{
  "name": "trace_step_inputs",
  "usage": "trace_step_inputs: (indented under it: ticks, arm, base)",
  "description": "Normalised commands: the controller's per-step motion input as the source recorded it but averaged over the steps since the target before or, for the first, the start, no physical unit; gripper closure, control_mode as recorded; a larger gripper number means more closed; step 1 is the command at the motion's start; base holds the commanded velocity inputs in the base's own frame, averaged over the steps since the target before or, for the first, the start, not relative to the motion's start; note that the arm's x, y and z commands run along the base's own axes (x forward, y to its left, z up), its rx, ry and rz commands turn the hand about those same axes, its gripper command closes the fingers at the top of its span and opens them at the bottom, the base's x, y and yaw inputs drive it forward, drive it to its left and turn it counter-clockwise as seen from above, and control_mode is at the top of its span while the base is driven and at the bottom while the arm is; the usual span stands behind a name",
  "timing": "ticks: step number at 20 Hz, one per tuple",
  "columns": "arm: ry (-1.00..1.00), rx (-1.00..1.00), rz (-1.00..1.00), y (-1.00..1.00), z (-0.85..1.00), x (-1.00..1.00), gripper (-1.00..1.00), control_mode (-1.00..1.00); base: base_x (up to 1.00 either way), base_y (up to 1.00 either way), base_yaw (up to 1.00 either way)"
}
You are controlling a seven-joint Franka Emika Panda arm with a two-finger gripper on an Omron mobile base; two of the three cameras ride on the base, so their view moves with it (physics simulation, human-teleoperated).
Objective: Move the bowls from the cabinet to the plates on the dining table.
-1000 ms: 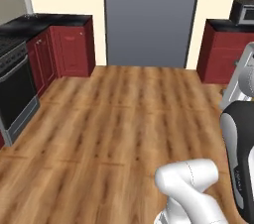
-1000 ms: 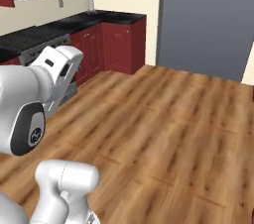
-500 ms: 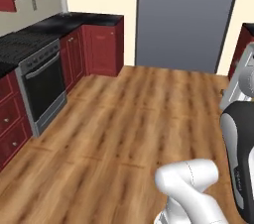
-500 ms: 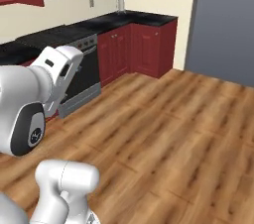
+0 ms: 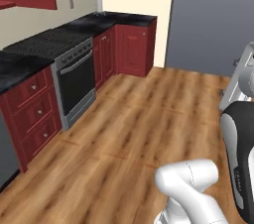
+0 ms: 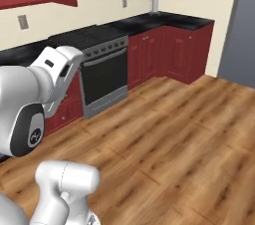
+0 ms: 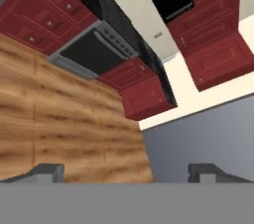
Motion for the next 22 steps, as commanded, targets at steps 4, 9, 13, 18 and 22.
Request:
trace_step_inputs:
  ticks: [4, 9, 13, 18, 22]
  arm:
    - [0.00, 0.00, 0.00, 0.00, 0.00, 0.00, -1.00, 1.00]
    - [0.00, 0.00, 0.00, 0.00, 0.00, 0.00, -1.00, 1.00]
    - [0.00, 0.00, 0.00, 0.00, 0.00, 0.00, -1.00, 1.00]
    - [0.00, 0.00, 0.00, 0.00, 0.00, 0.00, -1.00, 1.00]
    - [0.00, 0.00, 0.00, 0.00, 0.00, 0.00, -1.00, 1.00]
  base:
    - [0.54, 0.21, 0.30]
    - [0.62, 0.12, 0.31]
    - [0.66, 0.07, 0.32]
    - [0.67, 0.03, 0.33]
    - [0.67, 0.00, 0.34]
